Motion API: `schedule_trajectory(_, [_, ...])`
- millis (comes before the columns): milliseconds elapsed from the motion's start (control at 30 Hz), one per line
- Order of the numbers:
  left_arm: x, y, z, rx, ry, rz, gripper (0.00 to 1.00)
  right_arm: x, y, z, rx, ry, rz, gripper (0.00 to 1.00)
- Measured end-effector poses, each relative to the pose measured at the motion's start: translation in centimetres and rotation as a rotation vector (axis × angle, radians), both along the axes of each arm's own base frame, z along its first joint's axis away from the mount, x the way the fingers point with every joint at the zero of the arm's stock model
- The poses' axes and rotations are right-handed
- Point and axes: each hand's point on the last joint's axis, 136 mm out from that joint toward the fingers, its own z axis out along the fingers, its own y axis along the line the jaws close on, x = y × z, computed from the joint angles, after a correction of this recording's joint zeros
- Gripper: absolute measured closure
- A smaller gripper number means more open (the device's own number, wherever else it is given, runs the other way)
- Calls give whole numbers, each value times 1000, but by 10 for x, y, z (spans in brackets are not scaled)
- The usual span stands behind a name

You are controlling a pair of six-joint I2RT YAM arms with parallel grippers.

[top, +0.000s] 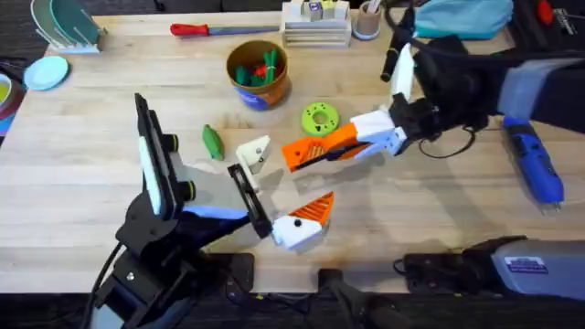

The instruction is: Pick up the gripper from the table and insert it into the empty holder that is missing its gripper. Then pick up a screw, insert it into the mounting hole, and use the screwdriver to tighten it. Finally, clean up the table by picking up the vegetable and placing it into the bucket.

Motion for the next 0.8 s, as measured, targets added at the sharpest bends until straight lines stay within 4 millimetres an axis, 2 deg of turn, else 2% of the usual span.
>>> schedule_trajectory(233, [0,0,0,0,0,0,8,10,9,-15,8,17,14,993])
schedule_trajectory(533, [1,1,0,1,-1,7,8,17,31,-13,41,-35,57,993])
schedule_trajectory(800, [4,2,0,3,-2,29,8,15,45,-14,8,11,70,993])
